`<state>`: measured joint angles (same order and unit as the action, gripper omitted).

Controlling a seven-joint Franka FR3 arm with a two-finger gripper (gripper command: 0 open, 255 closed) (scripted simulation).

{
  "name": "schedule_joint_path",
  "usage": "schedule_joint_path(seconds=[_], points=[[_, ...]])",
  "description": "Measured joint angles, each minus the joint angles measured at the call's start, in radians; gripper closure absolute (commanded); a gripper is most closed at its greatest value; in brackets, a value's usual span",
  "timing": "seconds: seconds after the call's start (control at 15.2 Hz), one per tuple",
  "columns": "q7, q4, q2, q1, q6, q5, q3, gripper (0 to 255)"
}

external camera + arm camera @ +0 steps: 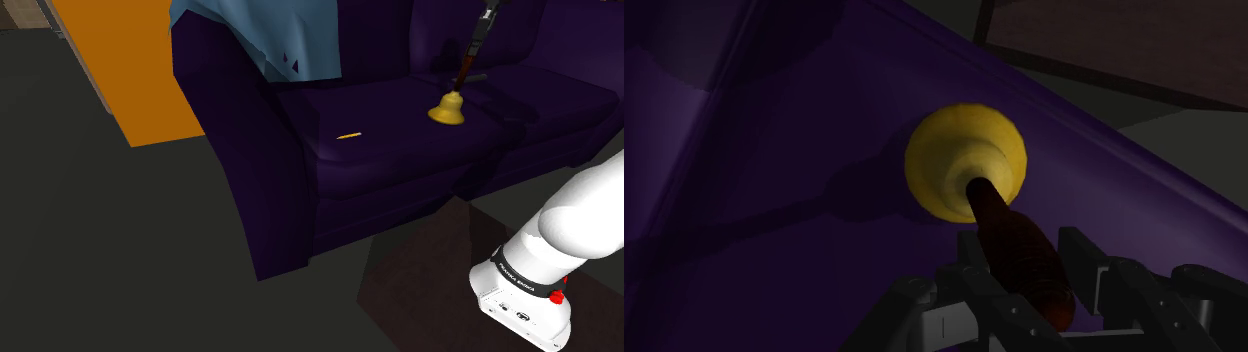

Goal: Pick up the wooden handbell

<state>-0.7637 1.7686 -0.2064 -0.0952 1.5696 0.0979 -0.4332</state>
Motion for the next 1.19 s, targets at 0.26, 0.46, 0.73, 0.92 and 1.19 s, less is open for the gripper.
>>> schedule_joint_path(seconds=[0.26,0.46,0.73,0.92,1.19], points=[[-0.003,-0.020,0.006,0.000,-0.015,-0.002,-0.001,255],[-0.010,-0.074,0.021,0.000,-0.055,-0.007,-0.004,255],[-0.014,-0.144,0.036,0.002,-0.110,-0.013,-0.004,255],[-0.018,-0.205,0.055,0.003,-0.154,-0.021,-0.005,255],[-0.033,-0.294,0.090,0.000,-0.212,-0.034,-0.014,255]])
